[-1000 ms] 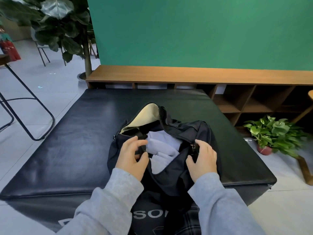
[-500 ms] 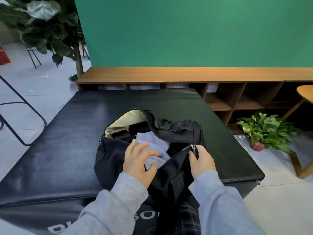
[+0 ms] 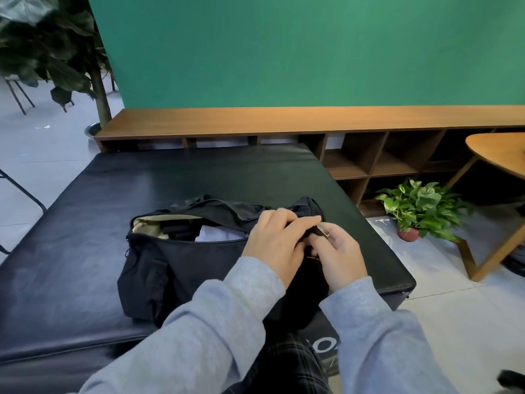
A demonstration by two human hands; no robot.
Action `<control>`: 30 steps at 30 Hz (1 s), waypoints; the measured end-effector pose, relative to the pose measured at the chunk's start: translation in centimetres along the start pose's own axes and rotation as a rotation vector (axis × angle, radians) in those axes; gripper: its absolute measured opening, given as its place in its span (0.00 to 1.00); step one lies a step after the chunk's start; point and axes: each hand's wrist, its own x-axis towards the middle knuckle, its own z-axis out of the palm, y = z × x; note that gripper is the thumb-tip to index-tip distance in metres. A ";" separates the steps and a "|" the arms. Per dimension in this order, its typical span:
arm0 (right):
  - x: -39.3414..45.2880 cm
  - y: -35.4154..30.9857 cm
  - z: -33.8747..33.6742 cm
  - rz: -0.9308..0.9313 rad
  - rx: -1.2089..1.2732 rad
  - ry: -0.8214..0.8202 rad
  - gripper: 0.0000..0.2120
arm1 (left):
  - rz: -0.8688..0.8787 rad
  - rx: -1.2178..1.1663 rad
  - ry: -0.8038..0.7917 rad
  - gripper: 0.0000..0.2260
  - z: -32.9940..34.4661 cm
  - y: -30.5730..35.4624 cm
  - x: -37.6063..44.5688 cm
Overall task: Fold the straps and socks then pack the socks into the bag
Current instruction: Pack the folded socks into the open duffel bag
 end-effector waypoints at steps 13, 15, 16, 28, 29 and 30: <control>0.3 -0.3 0.4 0.132 0.122 -0.030 0.09 | 0.146 0.175 0.052 0.12 -0.8 -0.6 1.2; 0.5 -0.4 0.6 0.160 0.228 -0.021 0.06 | 0.174 0.269 0.079 0.11 -0.7 -0.4 1.0; 0.3 -0.3 0.8 0.142 0.215 -0.029 0.06 | 0.163 0.299 0.075 0.11 -0.7 -0.3 0.9; -0.4 1.4 1.4 -0.033 -0.275 0.073 0.08 | -0.324 -0.070 -0.050 0.05 -1.7 -0.4 0.5; -0.4 1.3 1.2 -0.034 -0.283 0.098 0.08 | -0.364 -0.098 -0.020 0.05 -1.8 -0.5 0.5; -0.2 1.2 1.0 -0.034 -0.292 0.130 0.08 | -0.407 -0.123 0.026 0.05 -2.1 -0.7 0.5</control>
